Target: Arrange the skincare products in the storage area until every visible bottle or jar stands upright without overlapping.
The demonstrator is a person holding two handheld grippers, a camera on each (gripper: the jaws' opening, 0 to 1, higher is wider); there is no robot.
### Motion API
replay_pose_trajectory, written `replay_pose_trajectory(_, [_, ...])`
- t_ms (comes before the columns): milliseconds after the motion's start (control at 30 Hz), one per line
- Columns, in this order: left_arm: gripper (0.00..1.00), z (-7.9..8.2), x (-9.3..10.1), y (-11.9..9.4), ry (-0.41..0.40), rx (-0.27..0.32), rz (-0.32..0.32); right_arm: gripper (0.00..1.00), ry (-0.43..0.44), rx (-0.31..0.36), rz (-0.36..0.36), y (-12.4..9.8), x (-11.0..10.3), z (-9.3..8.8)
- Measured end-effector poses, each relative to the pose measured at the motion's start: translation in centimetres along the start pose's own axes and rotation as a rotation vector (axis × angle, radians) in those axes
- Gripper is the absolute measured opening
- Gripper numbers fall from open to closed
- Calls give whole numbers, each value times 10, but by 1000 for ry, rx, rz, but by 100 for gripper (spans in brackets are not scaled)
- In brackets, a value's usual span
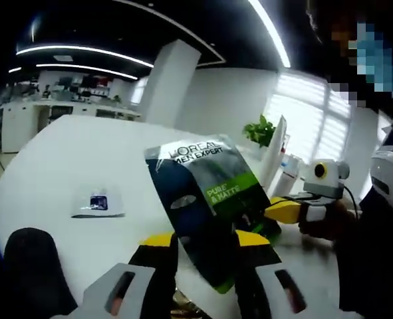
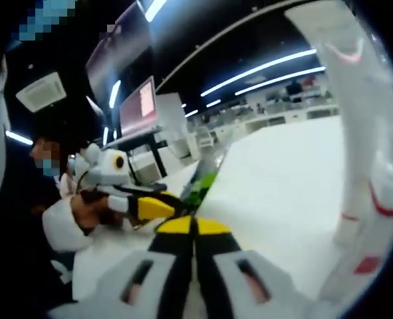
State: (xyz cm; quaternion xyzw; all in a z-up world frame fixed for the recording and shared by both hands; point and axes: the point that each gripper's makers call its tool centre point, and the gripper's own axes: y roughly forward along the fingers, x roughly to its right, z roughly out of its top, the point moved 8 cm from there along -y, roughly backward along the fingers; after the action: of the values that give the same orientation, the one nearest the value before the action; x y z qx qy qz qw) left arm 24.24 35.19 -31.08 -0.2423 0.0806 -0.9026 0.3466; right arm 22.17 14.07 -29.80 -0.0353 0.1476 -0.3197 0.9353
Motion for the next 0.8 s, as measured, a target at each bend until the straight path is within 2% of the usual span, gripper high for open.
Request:
replay_pose_trajectory(233, [14, 2, 0, 0, 15, 22, -22, 0, 8, 5, -10, -9, 1, -3])
replay_pose_trajectory(433, [10, 2, 7, 5, 23, 20, -43, 0, 25, -7, -23, -16, 3, -7])
replay_pose_trajectory(500, [8, 2, 9, 5, 29, 20, -43, 0, 54, -13, -26, -19, 3, -7])
replay_pose_trajectory(600, [3, 5, 12, 6, 28, 30, -51, 0, 49, -10, -30, -24, 2, -6])
replay_pose_trajectory(800, [2, 8, 20, 9, 25, 30, -59, 0, 88, -9, -24, -32, 2, -5])
